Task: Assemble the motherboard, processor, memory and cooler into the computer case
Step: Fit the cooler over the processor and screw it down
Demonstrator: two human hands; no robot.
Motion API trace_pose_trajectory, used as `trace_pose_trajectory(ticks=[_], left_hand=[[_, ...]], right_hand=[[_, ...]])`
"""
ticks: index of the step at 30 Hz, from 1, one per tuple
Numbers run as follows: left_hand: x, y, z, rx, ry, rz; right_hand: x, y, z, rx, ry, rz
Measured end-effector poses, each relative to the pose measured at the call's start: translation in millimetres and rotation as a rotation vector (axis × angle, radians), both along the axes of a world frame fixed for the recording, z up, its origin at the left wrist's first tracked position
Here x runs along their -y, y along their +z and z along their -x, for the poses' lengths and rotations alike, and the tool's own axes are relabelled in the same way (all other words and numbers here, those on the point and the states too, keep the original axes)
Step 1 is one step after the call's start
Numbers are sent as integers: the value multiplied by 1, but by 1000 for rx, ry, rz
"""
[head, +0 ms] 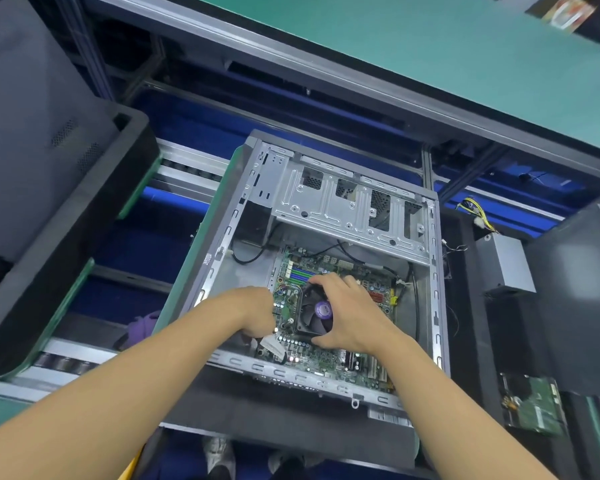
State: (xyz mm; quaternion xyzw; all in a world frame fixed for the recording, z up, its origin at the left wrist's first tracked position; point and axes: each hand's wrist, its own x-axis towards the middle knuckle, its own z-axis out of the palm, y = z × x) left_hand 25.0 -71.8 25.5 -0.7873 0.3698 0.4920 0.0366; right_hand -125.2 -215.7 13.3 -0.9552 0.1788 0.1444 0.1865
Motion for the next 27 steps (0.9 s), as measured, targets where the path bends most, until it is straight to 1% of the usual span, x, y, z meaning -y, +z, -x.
trace_pose_trajectory(ticks=[4, 8, 12, 17, 22, 25, 27], left_hand=[[-1, 3, 2, -40, 22, -14], [-1, -3, 2, -37, 90, -1], [-1, -5, 2, -20, 84, -3], [0, -7, 0, 55, -22, 19], [3, -8, -2, 76, -48, -20], [6, -10, -4, 110, -32, -21], [8, -15, -7, 166, 29, -13]], right_hand=[[-2, -2, 1, 6, -10, -2], [-2, -4, 1, 5, -1, 9], [-3, -5, -2, -22, 57, 76], [-5, -5, -1, -17, 66, 114], [-9, -3, 0, -31, 81, 114], [-11, -1, -1, -35, 44, 111], [-12, -3, 0, -48, 40, 110]])
